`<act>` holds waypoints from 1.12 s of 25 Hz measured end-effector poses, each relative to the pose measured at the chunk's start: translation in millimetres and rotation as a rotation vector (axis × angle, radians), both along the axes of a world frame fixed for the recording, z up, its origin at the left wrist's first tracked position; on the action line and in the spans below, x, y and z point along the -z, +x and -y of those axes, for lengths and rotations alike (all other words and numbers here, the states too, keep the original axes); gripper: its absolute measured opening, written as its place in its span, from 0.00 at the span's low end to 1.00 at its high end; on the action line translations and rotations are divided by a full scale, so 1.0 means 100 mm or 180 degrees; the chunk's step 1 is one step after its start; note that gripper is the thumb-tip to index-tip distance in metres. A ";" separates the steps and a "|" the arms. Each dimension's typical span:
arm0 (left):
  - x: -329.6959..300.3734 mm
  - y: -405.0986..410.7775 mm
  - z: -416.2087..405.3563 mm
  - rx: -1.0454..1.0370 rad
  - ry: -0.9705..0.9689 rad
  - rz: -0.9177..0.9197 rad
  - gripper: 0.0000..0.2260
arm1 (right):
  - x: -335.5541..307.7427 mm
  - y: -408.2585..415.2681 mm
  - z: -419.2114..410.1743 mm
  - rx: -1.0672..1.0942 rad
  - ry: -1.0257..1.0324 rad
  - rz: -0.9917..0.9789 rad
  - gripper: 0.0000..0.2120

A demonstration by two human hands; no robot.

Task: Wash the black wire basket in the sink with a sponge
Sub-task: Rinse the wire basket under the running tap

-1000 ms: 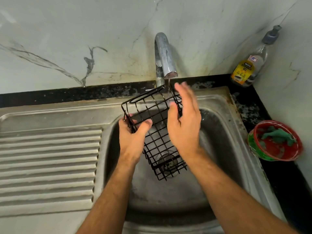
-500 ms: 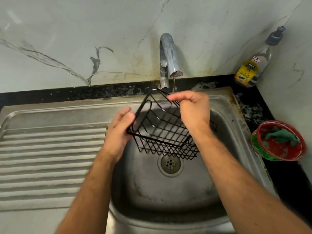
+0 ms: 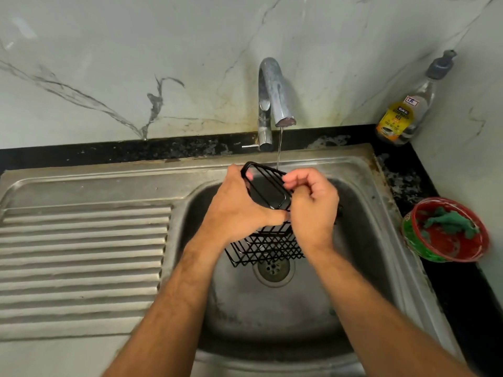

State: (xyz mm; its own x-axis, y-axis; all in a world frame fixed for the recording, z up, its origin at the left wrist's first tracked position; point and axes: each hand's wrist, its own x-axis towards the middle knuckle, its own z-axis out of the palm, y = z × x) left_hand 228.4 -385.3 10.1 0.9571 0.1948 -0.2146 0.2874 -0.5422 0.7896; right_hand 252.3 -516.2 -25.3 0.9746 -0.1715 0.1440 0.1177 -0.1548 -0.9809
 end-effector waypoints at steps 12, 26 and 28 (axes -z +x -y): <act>0.38 -0.23 -0.33 -0.0228 -0.1279 0.0754 0.34 | -0.14 0.22 0.31 -0.2065 -0.2962 -0.0242 0.30; 0.25 -0.39 -0.33 -0.0112 -0.0571 0.0489 0.38 | 0.13 0.55 0.32 -0.2003 -0.1966 -0.1600 0.28; 0.25 -0.41 -0.34 -0.0027 -0.0439 0.0465 0.37 | 0.23 0.54 0.40 -0.1840 -0.1918 -0.1857 0.28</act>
